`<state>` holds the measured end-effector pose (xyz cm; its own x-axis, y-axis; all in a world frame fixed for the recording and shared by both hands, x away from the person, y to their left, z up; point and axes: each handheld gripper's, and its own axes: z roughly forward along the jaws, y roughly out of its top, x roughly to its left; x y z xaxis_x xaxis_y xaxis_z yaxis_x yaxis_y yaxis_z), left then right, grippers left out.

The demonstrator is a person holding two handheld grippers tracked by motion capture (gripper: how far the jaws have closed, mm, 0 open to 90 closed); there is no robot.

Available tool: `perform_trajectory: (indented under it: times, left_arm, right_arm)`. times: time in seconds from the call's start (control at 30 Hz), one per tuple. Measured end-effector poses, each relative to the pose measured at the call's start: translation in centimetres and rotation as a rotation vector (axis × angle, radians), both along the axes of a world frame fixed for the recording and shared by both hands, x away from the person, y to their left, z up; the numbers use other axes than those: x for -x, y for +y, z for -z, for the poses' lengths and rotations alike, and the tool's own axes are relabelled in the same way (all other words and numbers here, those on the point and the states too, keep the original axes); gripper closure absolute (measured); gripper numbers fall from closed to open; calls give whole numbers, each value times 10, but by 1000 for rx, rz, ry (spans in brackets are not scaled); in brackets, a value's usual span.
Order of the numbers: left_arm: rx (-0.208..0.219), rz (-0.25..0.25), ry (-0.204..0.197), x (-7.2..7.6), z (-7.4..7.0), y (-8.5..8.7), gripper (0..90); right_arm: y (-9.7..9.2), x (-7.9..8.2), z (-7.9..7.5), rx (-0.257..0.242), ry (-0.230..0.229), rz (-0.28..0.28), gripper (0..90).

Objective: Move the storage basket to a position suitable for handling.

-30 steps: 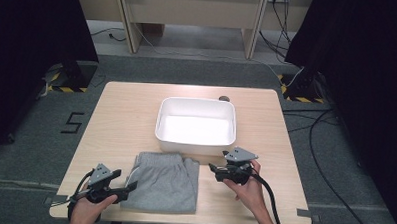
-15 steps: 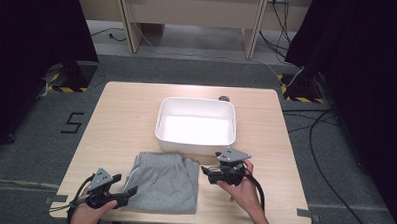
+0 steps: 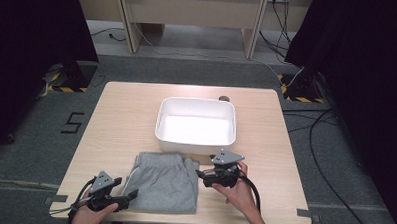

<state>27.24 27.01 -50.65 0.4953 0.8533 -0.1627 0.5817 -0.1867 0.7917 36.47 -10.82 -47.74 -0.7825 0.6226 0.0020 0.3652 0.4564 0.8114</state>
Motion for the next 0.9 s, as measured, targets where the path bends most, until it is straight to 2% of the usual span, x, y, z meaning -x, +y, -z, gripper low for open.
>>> perform_trajectory:
  times: [0.2, 0.33, 0.37, 0.43, 0.5, 0.6, 0.67, 0.8, 0.9]
  left_arm:
    - [-22, 2, 26, 1, 2, 0, 192]
    - [-33, 25, 43, 0, 7, -3, 229]
    - [-35, 36, 48, 0, 9, -6, 267]
    - [-34, 53, 51, -1, 10, -9, 280]
    - [-48, 65, 47, -1, 10, -10, 288]
    - [-53, 75, 45, -1, 10, -12, 318]
    - [-53, 82, 40, -1, 10, -14, 324]
    - [-60, 105, 36, -1, 10, -19, 342]
    - [-70, 118, 35, -2, 9, -23, 350]
  right_arm:
    - [14, 1, 4, 13, 11, -33, 253]
    - [29, -1, 10, 23, 28, -63, 255]
    - [38, -2, 13, 43, 40, -79, 260]
    - [41, -3, 15, 50, 44, -83, 260]
    - [50, -7, 19, 55, 47, -90, 261]
    - [60, -17, 22, 41, 77, -93, 262]
    - [62, -18, 23, 45, 80, -87, 262]
    - [66, -23, 32, 113, 81, -70, 267]
    - [62, -23, 35, 92, 108, -63, 275]
